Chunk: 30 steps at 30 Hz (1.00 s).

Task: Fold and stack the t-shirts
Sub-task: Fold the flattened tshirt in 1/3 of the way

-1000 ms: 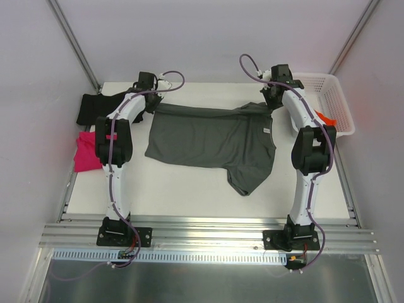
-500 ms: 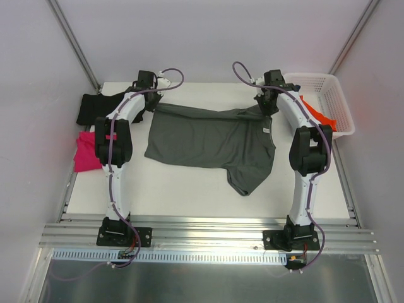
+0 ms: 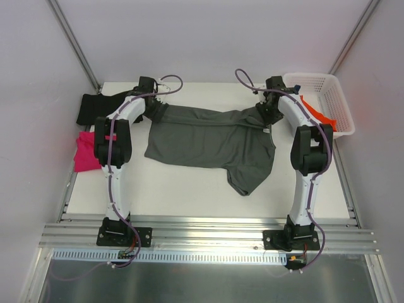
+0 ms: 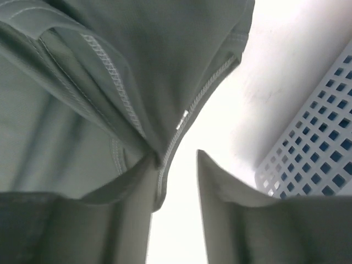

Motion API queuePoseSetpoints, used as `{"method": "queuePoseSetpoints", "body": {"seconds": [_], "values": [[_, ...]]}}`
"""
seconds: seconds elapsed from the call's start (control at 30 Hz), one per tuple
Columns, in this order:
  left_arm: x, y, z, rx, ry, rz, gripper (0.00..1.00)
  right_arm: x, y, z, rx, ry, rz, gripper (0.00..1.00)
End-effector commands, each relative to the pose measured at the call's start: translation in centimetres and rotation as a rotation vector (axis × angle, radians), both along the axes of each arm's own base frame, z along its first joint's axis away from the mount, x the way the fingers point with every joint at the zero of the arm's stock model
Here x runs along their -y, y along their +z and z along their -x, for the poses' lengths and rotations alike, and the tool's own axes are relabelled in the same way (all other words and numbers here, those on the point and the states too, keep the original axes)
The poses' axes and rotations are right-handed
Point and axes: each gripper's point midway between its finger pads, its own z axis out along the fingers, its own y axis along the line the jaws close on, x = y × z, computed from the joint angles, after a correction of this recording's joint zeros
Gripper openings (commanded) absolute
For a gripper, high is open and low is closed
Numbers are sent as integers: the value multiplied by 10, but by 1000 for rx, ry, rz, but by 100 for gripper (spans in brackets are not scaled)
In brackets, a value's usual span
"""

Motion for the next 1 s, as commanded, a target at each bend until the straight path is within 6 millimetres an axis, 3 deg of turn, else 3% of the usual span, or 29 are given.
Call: {"method": "queuePoseSetpoints", "body": {"seconds": [0.0, 0.13, 0.17, 0.2, 0.3, 0.37, 0.4, 0.43, 0.5, 0.63, 0.8, 0.97], "values": [[2, 61, 0, 106, 43, 41, 91, 0, 44, 1, 76, -14, -34, 42], [12, 90, -15, 158, 68, 113, 91, -14, 66, -15, 139, -3, -62, 43], [13, 95, -20, 169, 78, 124, 90, -18, 63, -18, 136, 4, -58, 44], [15, 111, -28, 206, 84, 140, 91, -22, 71, -25, 165, 11, -52, 44], [19, 126, -41, 248, 99, 173, 91, -42, 69, -36, 182, 24, -90, 44], [28, 123, -45, 240, 89, 215, 93, -54, 73, -43, 200, 38, -111, 44], [32, 125, -47, 241, 89, 239, 94, -60, 60, -46, 179, 48, -113, 43], [35, 117, -47, 224, 84, 254, 94, -67, 62, -52, 192, 56, -119, 43], [45, 106, -47, 194, 85, 306, 94, -78, 43, -58, 164, 68, -146, 43], [60, 84, -41, 124, 97, 363, 94, -88, 27, -69, 151, 42, -189, 43], [75, 87, -38, 108, 103, 408, 94, -88, 10, -75, 136, 30, -196, 43], [76, 94, -39, 110, 96, 413, 94, -85, 4, -76, 120, 9, -211, 43]]}}
